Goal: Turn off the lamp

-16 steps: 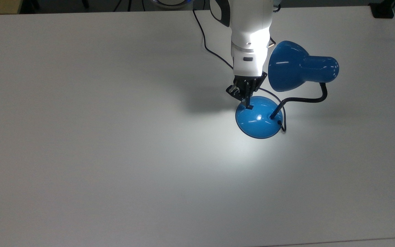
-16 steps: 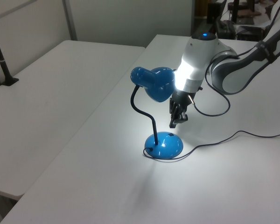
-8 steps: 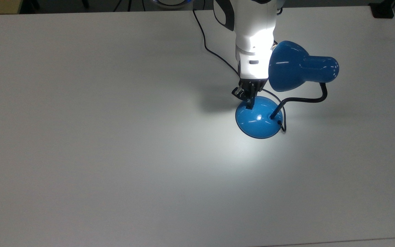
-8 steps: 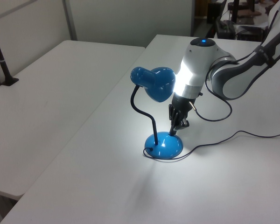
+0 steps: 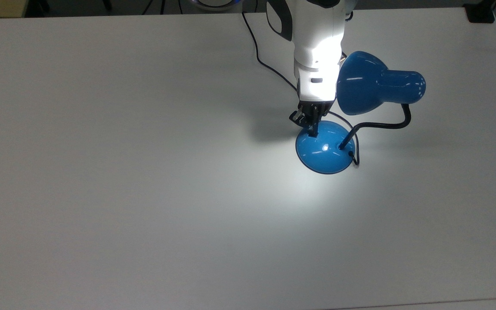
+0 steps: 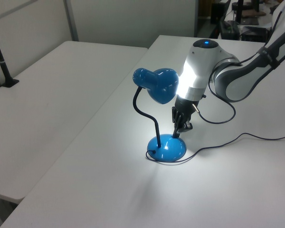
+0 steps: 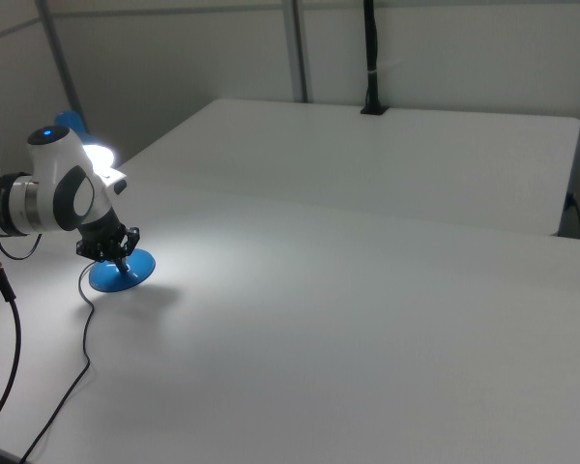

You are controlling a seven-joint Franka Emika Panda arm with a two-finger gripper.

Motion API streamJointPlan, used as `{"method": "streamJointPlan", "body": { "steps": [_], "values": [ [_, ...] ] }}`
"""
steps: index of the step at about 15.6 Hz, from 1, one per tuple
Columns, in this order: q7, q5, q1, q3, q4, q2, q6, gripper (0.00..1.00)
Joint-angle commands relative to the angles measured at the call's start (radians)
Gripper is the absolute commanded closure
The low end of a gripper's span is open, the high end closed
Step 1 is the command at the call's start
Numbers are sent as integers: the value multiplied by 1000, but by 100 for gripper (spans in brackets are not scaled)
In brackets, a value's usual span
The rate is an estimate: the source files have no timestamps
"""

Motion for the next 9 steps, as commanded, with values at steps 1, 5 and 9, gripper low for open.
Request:
{"method": "streamJointPlan", "body": {
  "steps": [1, 5, 9],
  "values": [
    [-30, 12, -20, 9, -16, 2, 26, 100],
    [-30, 12, -25, 9, -40, 2, 22, 100],
    [-27, 12, -28, 9, -45, 14, 19, 100]
  ]
}}
